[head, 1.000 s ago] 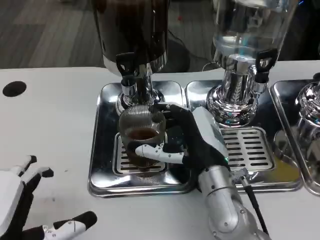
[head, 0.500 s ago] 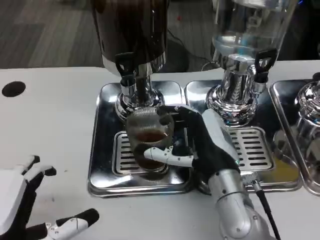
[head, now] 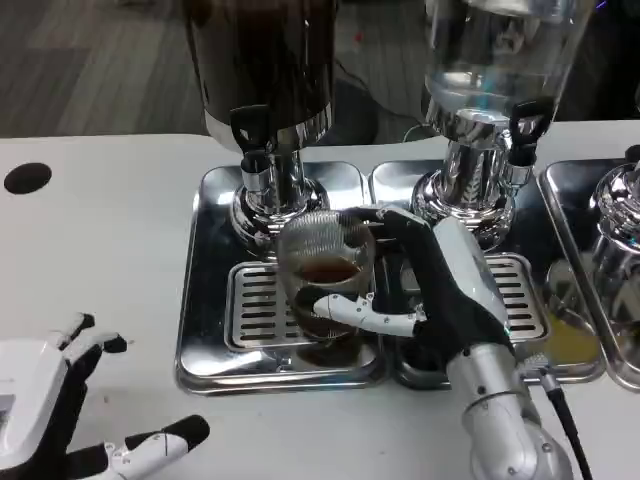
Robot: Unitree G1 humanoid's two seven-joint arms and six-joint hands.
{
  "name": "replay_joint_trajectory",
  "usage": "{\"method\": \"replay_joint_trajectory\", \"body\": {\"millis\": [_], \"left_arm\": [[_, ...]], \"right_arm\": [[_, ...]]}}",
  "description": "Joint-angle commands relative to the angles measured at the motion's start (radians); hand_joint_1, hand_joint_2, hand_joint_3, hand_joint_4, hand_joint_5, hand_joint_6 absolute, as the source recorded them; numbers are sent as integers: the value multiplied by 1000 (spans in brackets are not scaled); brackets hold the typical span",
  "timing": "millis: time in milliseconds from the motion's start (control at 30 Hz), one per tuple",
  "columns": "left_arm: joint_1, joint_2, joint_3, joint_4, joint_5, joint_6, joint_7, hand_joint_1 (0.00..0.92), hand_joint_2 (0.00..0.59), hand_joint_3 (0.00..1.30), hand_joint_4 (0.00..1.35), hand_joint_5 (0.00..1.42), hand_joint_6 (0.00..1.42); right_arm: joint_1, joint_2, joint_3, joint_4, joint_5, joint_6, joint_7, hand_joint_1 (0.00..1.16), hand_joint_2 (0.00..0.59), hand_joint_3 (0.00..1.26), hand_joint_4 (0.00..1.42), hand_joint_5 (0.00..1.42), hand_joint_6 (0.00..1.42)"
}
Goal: Grasp the cup under the faucet to collect the drink, then remove the cup.
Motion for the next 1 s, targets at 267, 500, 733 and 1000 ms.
{"method": "replay_joint_trajectory", "body": {"millis": [267, 500, 733, 1000], "left_arm": [[-19, -1, -47, 16, 44, 21, -11, 0, 84, 300, 130, 207, 484], [-25, -2, -72, 17, 58, 36, -11, 0, 84, 300, 130, 208, 482], [-28, -5, -92, 19, 72, 49, -14, 0, 84, 300, 130, 208, 486], [-34, -11, -130, 15, 99, 66, -23, 0, 84, 300, 130, 208, 486]], "right_arm": [[85, -61, -39, -161, 37, -64, 47, 703, 121, 453, 492, 440, 219], [164, -106, -69, -241, 69, -91, 85, 707, 116, 454, 495, 443, 219], [271, -160, -116, -316, 110, -153, 121, 709, 115, 461, 496, 446, 219], [353, -209, -197, -335, 161, -235, 154, 710, 115, 466, 496, 447, 219]]}}
